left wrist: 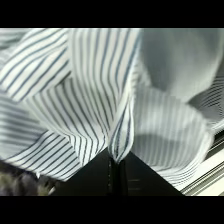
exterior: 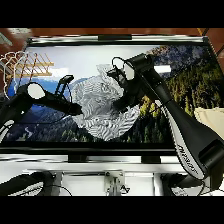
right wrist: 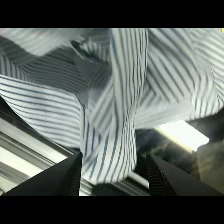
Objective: Fold the shirts.
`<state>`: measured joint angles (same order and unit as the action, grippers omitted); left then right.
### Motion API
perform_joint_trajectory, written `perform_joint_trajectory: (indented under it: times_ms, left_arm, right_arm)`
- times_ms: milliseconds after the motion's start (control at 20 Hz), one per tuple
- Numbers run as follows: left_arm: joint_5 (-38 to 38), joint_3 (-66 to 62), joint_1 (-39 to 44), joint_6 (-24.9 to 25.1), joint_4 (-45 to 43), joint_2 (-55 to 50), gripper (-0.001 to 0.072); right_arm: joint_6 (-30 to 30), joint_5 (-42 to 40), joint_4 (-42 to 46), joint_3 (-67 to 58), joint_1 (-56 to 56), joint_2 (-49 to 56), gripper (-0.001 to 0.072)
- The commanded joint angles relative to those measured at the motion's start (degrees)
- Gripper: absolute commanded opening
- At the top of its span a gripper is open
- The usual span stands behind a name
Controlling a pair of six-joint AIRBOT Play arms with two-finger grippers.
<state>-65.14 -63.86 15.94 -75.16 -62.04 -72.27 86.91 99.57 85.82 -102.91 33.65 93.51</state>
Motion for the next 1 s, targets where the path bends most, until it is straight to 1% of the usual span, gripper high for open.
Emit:
perform_joint_trajectory:
  times_ms: [0,200,300,450,600,700,750,800,850,900,950]
  left_arm:
    - [5.1,-0.4,3.5,-0.1,3.2,0.4,0.0054]
    - [6.3,-0.4,6.6,0.0,3.2,0.4,0.0054]
    - [6.3,-0.4,6.5,-0.1,3.2,0.4,0.0054]
    - [6.3,-0.4,6.1,0.0,3.2,0.4,0.0054]
    - [6.3,-0.4,6.1,0.0,3.2,0.4,0.0054]
    - [6.3,-0.4,6.1,0.0,3.1,0.4,0.0054]
    - [6.3,-0.4,6.1,0.0,3.0,0.4,0.0054]
    - [6.3,-0.4,6.0,0.2,2.9,0.4,0.0054]
    - [6.3,-0.4,5.8,0.2,2.5,0.4,0.0054]
    - [6.3,-0.4,5.3,0.2,2.3,0.4,0.0054]
    - [6.3,-0.4,4.7,0.2,2.0,0.4,0.0054]
  right_arm:
    - [6.2,3.1,1.6,0.0,0.0,0.0,0.0521]
    - [11.9,1.5,1.3,0.0,0.1,0.0,0.0521]
    - [12.6,-0.4,3.4,0.0,0.1,0.3,0.0521]
    - [13.5,-0.4,9.3,0.0,0.0,2.3,0.0521]
    - [13.8,-1.5,9.1,0.0,0.0,6.1,0.0520]
    - [14.3,-2.2,12.3,0.0,0.0,8.2,0.0519]
    - [14.4,-2.1,14.4,0.0,0.0,9.0,0.0446]
    - [14.3,-2.0,14.9,0.0,0.0,9.3,0.0271]
    - [14.3,-2.0,14.6,0.0,0.0,9.2,0.0114]
    - [14.0,-1.7,14.3,0.0,0.0,8.8,0.0075]
    - [12.5,-1.7,13.3,0.0,0.0,8.1,0.0075]
